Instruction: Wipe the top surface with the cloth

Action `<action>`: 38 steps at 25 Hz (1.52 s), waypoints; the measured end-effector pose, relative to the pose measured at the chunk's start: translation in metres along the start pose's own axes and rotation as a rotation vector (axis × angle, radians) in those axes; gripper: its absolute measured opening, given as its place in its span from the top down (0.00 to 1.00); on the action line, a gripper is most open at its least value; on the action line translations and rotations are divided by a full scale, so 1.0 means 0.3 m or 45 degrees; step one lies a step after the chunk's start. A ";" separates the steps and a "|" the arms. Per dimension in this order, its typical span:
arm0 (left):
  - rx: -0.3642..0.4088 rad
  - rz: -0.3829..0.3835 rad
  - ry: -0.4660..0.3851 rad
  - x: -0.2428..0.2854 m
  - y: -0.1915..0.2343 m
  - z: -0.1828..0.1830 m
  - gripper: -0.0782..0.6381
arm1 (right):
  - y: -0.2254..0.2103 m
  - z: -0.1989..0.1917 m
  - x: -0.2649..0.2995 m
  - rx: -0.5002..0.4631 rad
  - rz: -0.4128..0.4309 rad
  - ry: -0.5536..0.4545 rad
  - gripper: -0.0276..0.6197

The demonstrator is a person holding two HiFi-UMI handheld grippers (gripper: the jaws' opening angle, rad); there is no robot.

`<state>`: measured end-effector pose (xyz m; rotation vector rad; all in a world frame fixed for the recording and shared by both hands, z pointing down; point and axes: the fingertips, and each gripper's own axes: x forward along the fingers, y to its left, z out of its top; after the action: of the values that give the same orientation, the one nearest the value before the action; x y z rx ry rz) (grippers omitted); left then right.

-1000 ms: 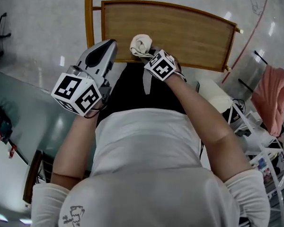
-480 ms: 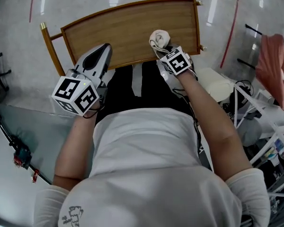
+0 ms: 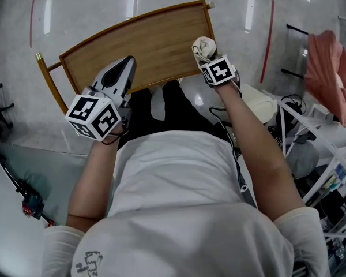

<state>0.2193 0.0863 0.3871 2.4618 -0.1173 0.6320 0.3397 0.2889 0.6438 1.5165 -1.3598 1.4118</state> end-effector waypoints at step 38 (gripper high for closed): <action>-0.141 0.182 -0.071 -0.255 0.306 0.019 0.88 | -0.091 0.628 0.109 0.065 -0.064 -0.011 0.80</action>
<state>0.1339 0.0031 0.3955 2.3790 -0.3441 0.6007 0.4157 0.1112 0.6410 1.5802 -1.2908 1.4208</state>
